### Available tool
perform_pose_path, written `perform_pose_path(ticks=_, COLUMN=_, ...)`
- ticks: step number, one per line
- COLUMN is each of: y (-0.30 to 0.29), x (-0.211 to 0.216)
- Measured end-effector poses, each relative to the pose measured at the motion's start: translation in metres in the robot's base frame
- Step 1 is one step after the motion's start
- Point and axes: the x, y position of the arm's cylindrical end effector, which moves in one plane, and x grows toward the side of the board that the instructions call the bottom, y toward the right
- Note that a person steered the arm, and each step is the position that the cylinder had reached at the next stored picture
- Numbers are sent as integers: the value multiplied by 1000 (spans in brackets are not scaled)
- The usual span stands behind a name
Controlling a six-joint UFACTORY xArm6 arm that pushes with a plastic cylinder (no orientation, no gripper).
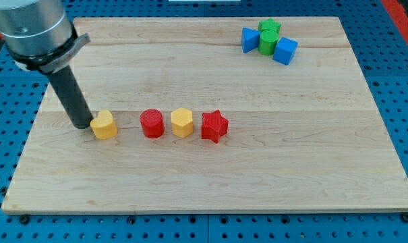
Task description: Separate the blue triangle from the green blocks
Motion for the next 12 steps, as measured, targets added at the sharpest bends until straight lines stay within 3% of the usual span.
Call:
perform_pose_path(ticks=1, y=-22, x=31)
perform_pose_path(ticks=2, y=15, x=59)
perform_pose_path(ticks=5, y=326, x=35)
perform_pose_path(ticks=6, y=383, x=41)
perform_pose_path(ticks=9, y=434, x=52)
perform_pose_path(ticks=12, y=447, x=42)
